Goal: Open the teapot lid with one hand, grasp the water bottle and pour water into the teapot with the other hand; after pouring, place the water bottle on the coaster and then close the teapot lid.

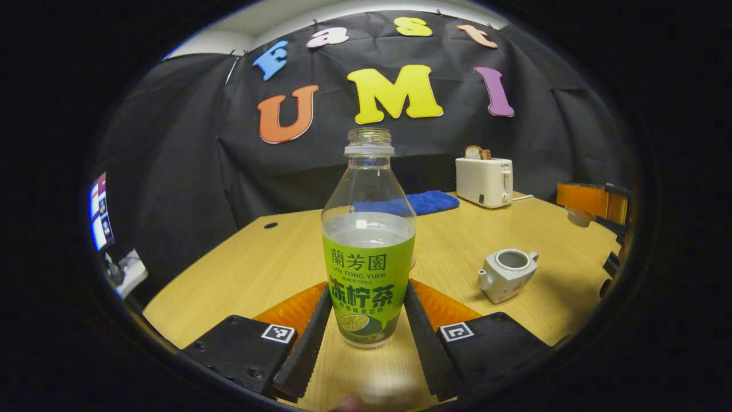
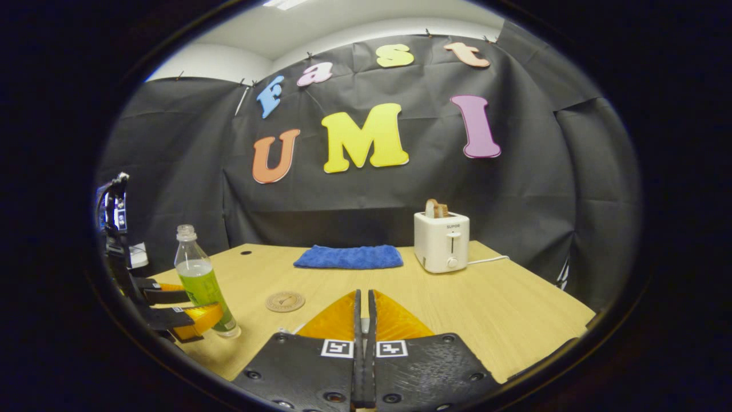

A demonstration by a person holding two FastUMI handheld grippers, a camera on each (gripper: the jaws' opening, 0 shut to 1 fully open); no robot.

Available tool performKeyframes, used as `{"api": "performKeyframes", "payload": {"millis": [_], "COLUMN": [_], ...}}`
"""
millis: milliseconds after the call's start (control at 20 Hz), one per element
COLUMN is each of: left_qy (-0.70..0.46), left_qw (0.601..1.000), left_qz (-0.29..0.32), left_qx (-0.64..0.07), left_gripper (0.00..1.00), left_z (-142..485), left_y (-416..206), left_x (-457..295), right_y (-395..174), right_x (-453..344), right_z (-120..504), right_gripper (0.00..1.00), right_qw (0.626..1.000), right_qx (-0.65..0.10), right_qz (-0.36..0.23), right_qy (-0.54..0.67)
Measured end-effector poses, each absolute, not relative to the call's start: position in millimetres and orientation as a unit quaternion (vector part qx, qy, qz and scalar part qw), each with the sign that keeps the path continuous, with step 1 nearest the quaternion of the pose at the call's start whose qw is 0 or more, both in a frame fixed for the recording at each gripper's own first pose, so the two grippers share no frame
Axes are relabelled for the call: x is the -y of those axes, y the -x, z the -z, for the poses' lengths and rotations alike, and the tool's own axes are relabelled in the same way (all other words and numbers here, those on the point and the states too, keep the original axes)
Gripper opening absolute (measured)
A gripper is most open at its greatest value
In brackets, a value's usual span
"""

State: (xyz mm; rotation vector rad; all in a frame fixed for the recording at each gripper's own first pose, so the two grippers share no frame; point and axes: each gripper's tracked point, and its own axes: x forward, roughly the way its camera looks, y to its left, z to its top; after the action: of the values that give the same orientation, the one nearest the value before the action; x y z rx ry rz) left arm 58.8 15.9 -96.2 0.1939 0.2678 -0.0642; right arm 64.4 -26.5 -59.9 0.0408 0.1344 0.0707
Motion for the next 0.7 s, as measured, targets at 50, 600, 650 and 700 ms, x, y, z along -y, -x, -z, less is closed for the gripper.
{"api": "performKeyframes", "payload": {"millis": [50, 600, 650, 700], "left_qy": [-0.124, -0.411, -0.430, -0.445], "left_qw": [0.984, 0.901, 0.892, 0.884], "left_qz": [0.026, 0.029, 0.031, 0.032], "left_qx": [-0.129, -0.134, -0.137, -0.141], "left_gripper": [0.76, 0.73, 0.72, 0.72], "left_z": [90, 62, 64, 65], "left_y": [-60, -64, -66, -67], "left_x": [-19, -27, -26, -25], "right_y": [-64, -49, -46, -46], "right_x": [29, 65, 69, 73], "right_z": [60, 62, 62, 61], "right_gripper": [0.00, 0.00, 0.00, 0.00], "right_qw": [0.997, 0.997, 0.997, 0.997], "right_qx": [-0.068, -0.075, -0.075, -0.074], "right_qz": [-0.036, -0.029, -0.027, -0.025], "right_qy": [-0.024, -0.019, -0.019, -0.019]}}
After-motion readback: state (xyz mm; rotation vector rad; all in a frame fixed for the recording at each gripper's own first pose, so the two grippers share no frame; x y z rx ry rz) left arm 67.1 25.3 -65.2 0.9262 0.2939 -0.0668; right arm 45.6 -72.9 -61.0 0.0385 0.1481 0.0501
